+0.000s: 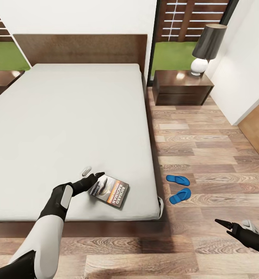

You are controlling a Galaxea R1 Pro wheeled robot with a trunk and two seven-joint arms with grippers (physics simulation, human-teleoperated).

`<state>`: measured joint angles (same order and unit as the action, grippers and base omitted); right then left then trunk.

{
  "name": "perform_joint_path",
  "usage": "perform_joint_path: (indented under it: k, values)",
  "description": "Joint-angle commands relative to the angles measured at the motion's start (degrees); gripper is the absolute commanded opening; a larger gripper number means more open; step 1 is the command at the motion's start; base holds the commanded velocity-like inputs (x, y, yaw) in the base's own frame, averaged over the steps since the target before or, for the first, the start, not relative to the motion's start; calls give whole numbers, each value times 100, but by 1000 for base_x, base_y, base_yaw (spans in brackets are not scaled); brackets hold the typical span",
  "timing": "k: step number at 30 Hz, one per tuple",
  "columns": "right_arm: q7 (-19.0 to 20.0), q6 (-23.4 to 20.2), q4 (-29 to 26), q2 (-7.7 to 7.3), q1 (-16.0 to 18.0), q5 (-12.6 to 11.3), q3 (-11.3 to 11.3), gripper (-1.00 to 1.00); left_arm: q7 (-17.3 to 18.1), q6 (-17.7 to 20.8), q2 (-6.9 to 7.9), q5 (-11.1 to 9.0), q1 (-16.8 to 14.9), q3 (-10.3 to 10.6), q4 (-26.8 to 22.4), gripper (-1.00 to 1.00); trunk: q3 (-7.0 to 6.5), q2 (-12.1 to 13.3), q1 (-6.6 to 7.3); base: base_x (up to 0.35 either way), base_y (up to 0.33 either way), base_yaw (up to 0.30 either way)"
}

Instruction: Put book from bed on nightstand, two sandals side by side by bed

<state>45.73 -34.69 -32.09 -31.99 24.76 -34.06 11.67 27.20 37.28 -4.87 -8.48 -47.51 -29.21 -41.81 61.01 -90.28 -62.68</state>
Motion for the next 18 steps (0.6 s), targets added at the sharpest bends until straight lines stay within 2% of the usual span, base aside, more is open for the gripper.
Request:
perform_joint_path:
  k: [1, 7, 12, 18]
  values:
    - [7, -38, 1, 0, 3, -22, 10, 100, 5, 8, -6, 48, -4, -32, -3, 100, 4, -2, 0, -3, 0, 0]
    - [7, -38, 1, 0, 3, -22, 10, 100, 5, -20, -6, 48, -4, -32, -3, 100, 4, -2, 0, -1, -10, 0]
    - [7, -38, 1, 0, 3, -22, 10, 100, 5, -27, -6, 48, -4, -32, -3, 100, 4, -2, 0, 0, -166, 0]
    - [7, -38, 1, 0, 3, -22, 10, 100, 5, -28, -6, 48, -4, -32, -1, 100, 4, -2, 0, 0, -41, 0]
